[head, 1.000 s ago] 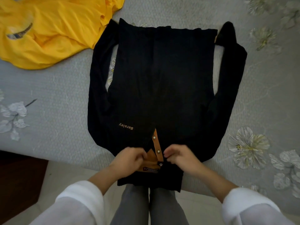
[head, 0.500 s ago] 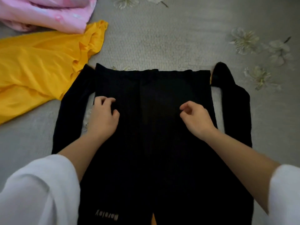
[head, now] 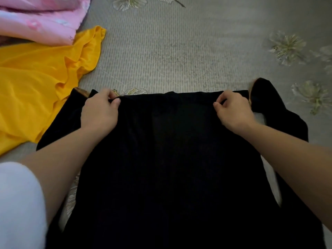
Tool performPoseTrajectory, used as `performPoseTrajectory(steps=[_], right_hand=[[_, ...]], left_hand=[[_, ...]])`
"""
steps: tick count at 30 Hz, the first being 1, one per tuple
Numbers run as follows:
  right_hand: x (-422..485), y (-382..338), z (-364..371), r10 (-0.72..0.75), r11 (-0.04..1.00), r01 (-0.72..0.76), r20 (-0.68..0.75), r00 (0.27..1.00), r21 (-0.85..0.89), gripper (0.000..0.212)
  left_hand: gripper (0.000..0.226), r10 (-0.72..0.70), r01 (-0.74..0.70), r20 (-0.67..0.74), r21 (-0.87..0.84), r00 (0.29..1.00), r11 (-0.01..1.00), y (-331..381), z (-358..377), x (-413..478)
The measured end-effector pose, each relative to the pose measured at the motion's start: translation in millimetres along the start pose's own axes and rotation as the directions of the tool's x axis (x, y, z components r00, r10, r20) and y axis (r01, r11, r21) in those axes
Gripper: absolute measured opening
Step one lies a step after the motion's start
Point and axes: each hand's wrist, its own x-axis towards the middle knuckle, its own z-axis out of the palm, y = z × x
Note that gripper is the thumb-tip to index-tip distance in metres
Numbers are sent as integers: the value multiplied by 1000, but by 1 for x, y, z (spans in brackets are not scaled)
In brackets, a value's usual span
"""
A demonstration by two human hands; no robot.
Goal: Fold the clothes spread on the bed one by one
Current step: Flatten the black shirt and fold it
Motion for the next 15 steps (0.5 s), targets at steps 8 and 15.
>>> performPoseTrajectory(steps=[8, 15], right_hand=[[2, 6, 3, -76, 997, 74, -105, 992, -15, 13], [-46, 47, -25, -7, 1000, 0, -429, 903, -17, 42]], left_hand=[[32, -23, 11, -96, -124, 995, 992, 0, 3, 0], [63, 297, -317, 189, 83, 936, 945, 31, 36, -117]])
